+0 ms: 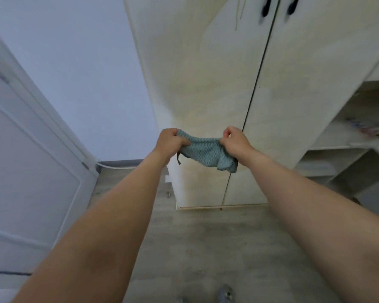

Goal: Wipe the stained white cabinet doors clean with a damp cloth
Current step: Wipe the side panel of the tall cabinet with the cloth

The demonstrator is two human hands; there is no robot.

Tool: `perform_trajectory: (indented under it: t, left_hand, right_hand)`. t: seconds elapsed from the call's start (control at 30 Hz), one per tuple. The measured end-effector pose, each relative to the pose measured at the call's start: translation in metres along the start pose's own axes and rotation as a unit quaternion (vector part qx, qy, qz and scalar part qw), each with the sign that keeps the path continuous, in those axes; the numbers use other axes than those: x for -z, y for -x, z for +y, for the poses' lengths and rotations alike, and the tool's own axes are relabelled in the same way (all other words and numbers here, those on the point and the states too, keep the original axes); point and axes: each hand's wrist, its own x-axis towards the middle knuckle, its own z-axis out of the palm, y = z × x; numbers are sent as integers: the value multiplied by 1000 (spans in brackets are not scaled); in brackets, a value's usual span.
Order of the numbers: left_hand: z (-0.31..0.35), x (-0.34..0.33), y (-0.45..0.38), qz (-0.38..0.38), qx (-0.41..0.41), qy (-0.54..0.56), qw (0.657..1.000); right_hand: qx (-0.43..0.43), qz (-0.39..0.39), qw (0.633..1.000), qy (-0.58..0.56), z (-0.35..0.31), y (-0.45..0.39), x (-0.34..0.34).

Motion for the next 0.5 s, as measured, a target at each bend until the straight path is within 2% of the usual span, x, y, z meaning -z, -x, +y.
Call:
perform_trajectory:
  t: [0.07,0.1,0.17,0.2,0.23,0.3,0.37,0.43,0.5]
  left_hand:
    - [12,-22,-8,32,-40,-102,993]
    - [17,-32,-9,48,-61,-156,985]
    - [35,-58,-7,47,-120,-214,968]
    - [41,-69,-4,17,-152,-232,961]
    - [46,-78,-1,-30,-177,-248,952]
    - [51,-87,5,-107,-184,-233,949]
    - [48,-84,3,-107,-128,-103,981]
    - [49,-76,1,-102,-65,27,992]
    - [57,-70,1,-130,-53,40,989]
  right_hand:
    - [-83,40,993,-73,7,-11,-3]
    - [-137,46,978,-150,8,-14,-5]
    - [-243,-19,903,-354,2,-16,0]
    - [-270,-64,866,-416,-3,-15,3]
    - [-278,-98,845,-446,-6,-15,7]
    - [-261,-109,848,-448,-9,-21,14]
    - [-253,-67,861,-436,-7,-31,18]
    - [-241,-39,865,-438,-3,-35,22]
    - [-224,-6,870,-440,-9,-33,30]
